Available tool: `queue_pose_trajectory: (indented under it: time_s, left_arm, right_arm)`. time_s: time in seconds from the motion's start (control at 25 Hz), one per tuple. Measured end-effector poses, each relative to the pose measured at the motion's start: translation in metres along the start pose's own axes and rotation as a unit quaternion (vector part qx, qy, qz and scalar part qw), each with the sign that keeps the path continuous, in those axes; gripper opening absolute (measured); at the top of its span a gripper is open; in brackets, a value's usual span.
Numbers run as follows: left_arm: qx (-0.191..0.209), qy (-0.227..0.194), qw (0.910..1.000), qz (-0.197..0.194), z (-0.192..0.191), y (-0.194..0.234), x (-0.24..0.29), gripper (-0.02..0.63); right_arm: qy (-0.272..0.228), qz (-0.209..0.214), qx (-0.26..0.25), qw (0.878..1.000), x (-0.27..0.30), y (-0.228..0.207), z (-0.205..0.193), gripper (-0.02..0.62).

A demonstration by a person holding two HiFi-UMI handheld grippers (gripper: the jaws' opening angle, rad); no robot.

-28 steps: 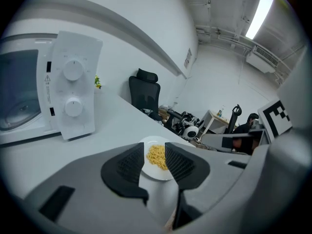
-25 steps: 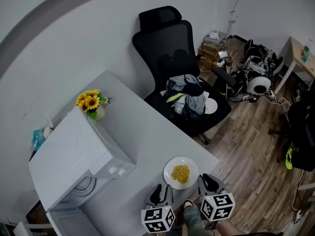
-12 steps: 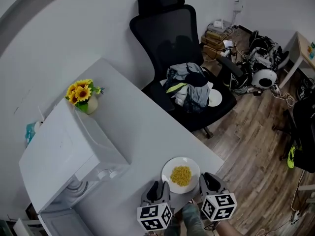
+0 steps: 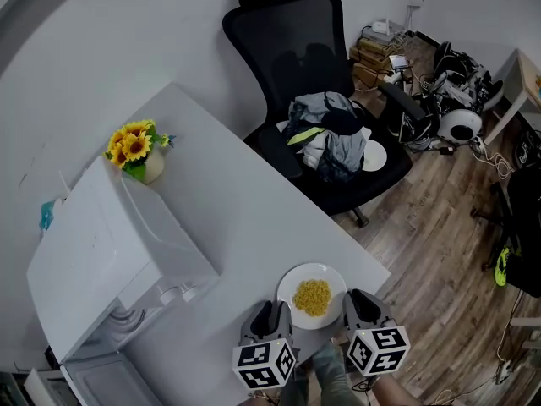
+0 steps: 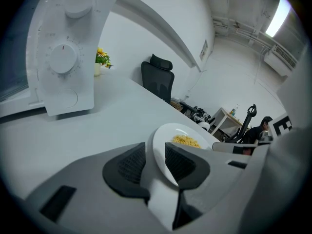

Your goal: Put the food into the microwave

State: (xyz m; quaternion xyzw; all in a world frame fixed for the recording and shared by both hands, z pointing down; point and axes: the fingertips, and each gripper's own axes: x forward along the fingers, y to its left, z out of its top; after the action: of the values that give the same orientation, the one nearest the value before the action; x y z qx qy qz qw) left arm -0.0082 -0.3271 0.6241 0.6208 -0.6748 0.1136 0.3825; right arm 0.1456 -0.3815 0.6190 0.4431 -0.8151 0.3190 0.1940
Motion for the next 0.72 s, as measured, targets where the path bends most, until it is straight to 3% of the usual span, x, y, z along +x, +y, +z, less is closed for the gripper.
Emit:
queue_pose_trajectory:
  time_s: [0.72]
  left_arm:
    - [-0.001,0.032,0.9994,0.011,-0.001,-0.002,0.009,0.124]
  right_arm:
    - [0.013,0.018,-0.011,1.000,0.012,0.006,0.007,0.046]
